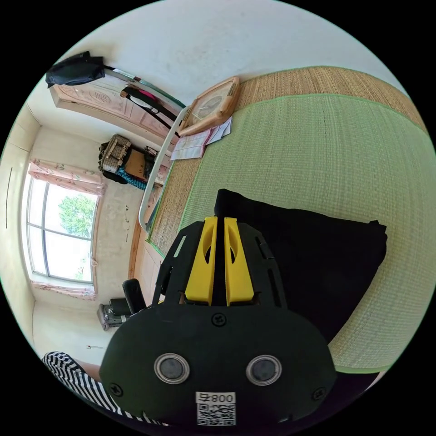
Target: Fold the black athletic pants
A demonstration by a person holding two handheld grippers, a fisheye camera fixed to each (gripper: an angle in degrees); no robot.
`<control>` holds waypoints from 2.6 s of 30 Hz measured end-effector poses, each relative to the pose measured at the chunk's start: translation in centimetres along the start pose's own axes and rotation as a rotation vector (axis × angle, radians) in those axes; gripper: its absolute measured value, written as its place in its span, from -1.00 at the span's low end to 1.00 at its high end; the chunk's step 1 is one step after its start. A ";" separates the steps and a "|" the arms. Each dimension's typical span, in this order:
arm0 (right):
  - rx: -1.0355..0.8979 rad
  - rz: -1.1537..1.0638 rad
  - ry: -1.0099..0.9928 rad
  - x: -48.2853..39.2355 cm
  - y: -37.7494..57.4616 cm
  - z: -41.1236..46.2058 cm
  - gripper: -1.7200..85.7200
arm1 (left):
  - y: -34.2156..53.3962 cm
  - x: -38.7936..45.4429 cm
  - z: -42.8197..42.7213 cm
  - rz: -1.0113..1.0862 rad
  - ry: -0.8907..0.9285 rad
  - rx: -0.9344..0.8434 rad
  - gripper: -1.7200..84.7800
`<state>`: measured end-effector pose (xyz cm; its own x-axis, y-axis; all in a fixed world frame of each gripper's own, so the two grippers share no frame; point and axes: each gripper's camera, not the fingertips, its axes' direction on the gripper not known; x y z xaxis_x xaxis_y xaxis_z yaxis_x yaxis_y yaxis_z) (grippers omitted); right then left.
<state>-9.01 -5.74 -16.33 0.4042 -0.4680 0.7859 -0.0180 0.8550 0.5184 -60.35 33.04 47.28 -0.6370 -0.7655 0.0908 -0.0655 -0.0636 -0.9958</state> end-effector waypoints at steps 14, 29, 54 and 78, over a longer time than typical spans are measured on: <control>-0.120 -0.026 0.036 -1.8 -5.1 13.0 -0.90 | -3.0 -8.0 -9.7 -0.142 0.079 0.074 -0.89; -0.139 -0.175 -0.207 -0.3 -7.1 16.4 -0.95 | -3.4 -12.3 -14.5 -0.274 0.206 0.140 -0.89; -0.308 -0.232 0.020 0.8 -10.1 26.5 -0.96 | -3.7 1.3 -13.3 0.124 -0.166 0.118 -0.95; -0.315 -0.211 0.032 5.1 -10.7 22.6 -0.96 | -3.6 5.9 -0.9 0.145 -0.406 -0.112 -0.96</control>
<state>-27.41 -22.38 -10.22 0.3979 -0.6381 0.6592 0.3485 0.7698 0.5347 -64.55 29.29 51.41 -0.2936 -0.9523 -0.0834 -0.0946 0.1158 -0.9888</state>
